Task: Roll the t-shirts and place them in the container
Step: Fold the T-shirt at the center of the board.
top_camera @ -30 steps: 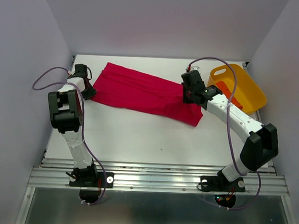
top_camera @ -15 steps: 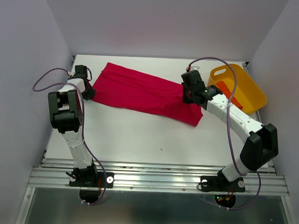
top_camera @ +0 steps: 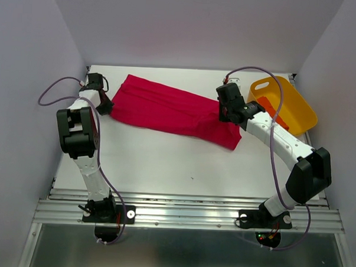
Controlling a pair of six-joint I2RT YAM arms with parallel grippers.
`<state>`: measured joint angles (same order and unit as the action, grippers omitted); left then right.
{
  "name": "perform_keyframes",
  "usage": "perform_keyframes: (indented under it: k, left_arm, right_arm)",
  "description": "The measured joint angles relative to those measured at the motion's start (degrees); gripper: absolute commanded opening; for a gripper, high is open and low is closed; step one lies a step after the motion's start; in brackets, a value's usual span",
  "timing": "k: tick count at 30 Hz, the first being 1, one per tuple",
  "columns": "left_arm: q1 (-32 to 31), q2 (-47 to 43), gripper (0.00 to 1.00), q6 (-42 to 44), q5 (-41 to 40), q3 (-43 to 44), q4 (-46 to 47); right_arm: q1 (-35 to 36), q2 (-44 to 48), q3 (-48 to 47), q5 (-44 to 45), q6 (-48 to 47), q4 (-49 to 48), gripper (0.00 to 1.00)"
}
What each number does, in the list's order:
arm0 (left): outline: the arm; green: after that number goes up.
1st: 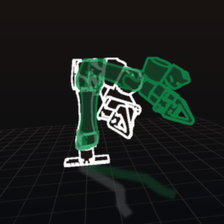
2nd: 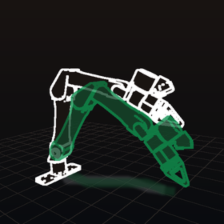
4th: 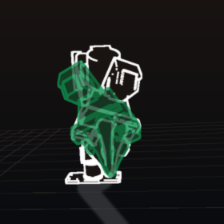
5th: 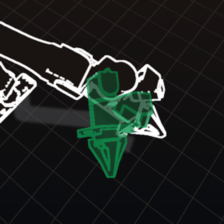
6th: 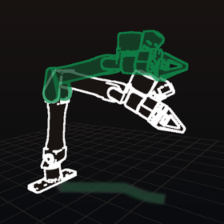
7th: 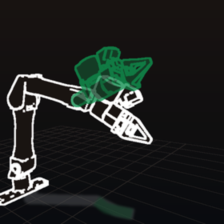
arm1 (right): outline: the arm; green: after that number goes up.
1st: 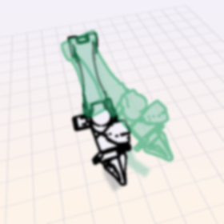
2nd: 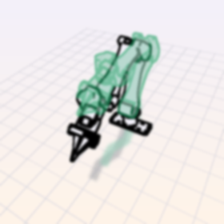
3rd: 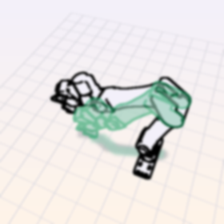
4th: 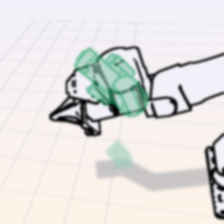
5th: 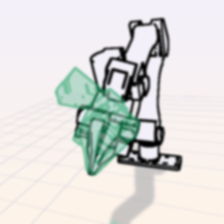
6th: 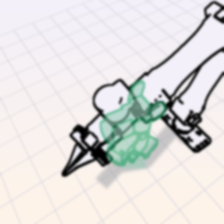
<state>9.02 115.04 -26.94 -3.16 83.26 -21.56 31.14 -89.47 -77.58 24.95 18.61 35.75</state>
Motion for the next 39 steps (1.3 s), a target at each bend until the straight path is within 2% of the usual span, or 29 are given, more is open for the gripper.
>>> perform_keyframes:
  k: [15, 39]
  left_arm:
    - [-2.01, 1.62, 0.00, -0.22, 2.73, 10.58, -2.51]
    - [-5.27, 17.22, 0.00, -0.15, 3.08, 31.78, -9.27]
  right_arm:
    - [-3.23, -0.24, -3.17, 2.21, -2.05, -0.20, 0.01]
    - [-7.58, -7.63, -8.20, 2.67, -4.87, -0.81, 0.01]
